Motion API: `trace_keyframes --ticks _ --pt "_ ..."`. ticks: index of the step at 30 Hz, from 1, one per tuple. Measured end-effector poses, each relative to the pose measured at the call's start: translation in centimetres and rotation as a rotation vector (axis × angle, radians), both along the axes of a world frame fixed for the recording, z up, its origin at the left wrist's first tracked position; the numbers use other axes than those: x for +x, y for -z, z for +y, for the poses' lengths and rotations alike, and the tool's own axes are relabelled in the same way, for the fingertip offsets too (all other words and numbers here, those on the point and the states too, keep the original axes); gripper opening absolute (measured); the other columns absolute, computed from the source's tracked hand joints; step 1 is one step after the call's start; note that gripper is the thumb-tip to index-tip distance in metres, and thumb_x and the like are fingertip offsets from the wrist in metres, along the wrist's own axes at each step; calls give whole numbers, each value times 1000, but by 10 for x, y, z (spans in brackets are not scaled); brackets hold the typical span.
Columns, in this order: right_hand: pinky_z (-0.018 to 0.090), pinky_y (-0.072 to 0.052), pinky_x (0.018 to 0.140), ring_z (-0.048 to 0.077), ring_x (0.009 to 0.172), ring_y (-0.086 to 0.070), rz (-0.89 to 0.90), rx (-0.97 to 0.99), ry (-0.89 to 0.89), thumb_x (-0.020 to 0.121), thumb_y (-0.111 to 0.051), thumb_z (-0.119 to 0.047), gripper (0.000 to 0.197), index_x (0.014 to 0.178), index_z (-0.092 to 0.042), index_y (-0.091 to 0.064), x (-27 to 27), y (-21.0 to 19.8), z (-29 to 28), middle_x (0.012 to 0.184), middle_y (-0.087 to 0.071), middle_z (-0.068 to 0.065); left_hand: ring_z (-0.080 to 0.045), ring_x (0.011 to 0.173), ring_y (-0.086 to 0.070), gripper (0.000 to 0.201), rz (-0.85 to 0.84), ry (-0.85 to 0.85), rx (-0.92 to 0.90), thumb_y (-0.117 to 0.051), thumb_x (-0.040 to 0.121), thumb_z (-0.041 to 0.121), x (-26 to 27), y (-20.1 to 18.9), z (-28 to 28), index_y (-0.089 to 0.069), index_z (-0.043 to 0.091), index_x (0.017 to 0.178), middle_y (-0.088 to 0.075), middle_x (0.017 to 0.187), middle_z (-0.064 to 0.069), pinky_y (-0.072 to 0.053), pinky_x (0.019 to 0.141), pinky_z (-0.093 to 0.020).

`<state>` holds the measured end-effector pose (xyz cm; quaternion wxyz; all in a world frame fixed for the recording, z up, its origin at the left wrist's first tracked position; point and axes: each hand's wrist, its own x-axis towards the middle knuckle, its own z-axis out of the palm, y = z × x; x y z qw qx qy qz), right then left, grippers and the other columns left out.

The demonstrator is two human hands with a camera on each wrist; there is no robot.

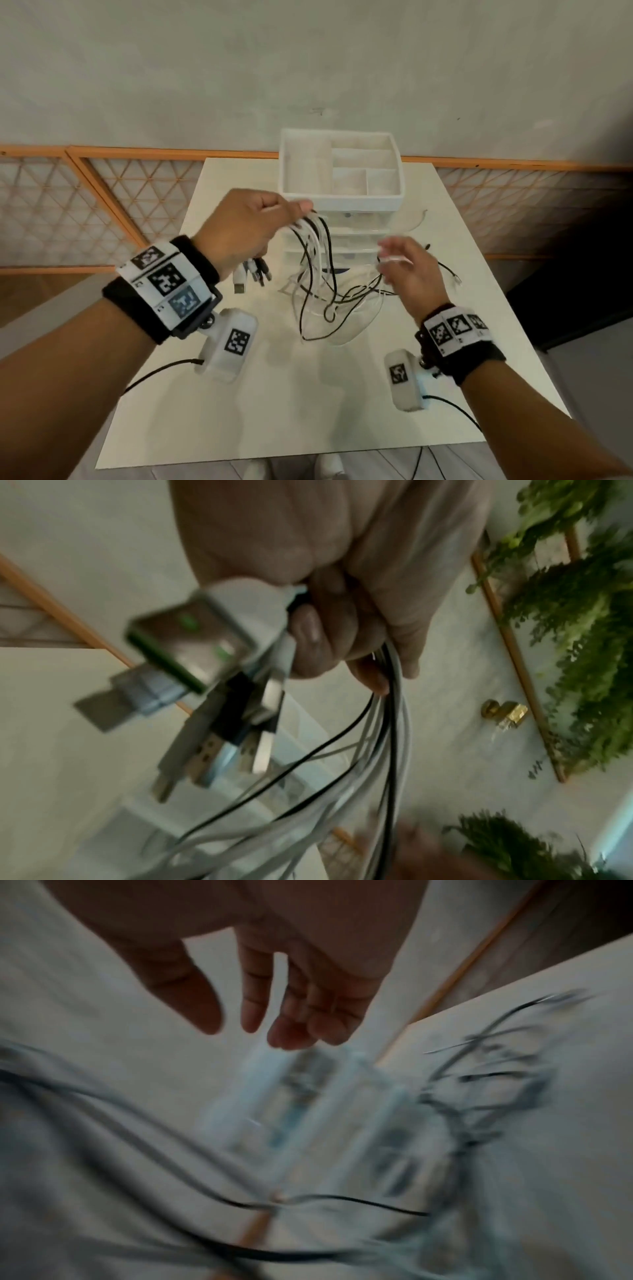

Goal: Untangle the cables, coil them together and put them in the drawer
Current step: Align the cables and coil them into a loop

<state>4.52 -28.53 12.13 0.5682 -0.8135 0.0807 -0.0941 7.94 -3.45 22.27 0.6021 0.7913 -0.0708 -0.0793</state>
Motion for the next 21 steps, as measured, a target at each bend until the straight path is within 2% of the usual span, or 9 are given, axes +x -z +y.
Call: trace_keyframes --ticks 2,5,7,9,10,13,17,19,21 --pt "20 -46 63 12 68 -58 -122 175 -225 75 -70 -16 35 110 -20 -66 1 -43 31 103 -70 9 -17 45 -19 37 39 55 32 -76 79 44 -2 5 -9 -72 8 74 -28 48 5 -17 48 -28" --pt "31 -44 57 27 55 -45 -184 93 -366 76 -73 -9 24 98 -15 -69 0 -76 62 90 -70 7 -16 43 -21 39 29 144 38 -75 79 43 -5 4 -12 -70 4 75 -29 49 0 -18 48 -26" --pt "31 -38 53 23 53 -40 -173 73 -371 75 -73 -10 12 86 -10 -67 0 -74 66 71 -60 1 -16 42 -24 33 3 185 74 -74 80 43 -8 0 -10 -71 11 71 -34 48 -3 -19 48 -24" --pt "25 -36 51 9 50 -40 -147 6 -389 79 -73 -11 8 78 -6 -66 -2 -62 65 59 -52 -8 -11 38 -28 29 -53 178 87 -74 81 38 -11 -5 -7 -71 11 71 -41 44 5 -24 45 -20" --pt "23 -36 50 6 47 -41 -121 -14 -378 82 -72 -12 12 74 -5 -67 -2 -55 64 55 -53 -9 -11 38 -28 29 -78 144 61 -74 81 37 -11 -7 -5 -70 11 69 -42 43 7 -24 45 -19" --pt "19 -39 48 3 43 -50 38 -108 -217 89 -70 -27 28 65 -11 -72 1 -18 56 55 -65 -5 -19 45 -20 32 -104 5 -107 -76 80 40 -6 -13 2 -68 14 63 -33 51 -6 -18 49 -30" --pt "28 -44 69 28 84 -65 413 -599 -118 90 -63 -44 34 69 -19 -54 -3 59 17 77 -66 4 -15 39 -20 29 -118 -138 -371 -74 84 34 0 -34 14 -68 17 61 -34 56 -8 -22 44 -24" --pt "32 -48 77 32 97 -65 631 -656 -111 90 -62 -46 31 84 -15 -62 -14 83 -7 95 -69 11 -15 38 -19 34 -165 -185 -438 -71 88 31 5 -44 21 -65 8 64 -29 58 -10 -24 42 -23" --pt "32 -51 82 31 103 -65 695 -748 -137 92 -60 -45 36 100 -10 -69 -17 84 -20 107 -71 14 -17 38 -18 41 -187 -183 -370 -70 89 32 8 -44 25 -61 -4 71 -27 53 -7 -23 43 -23"
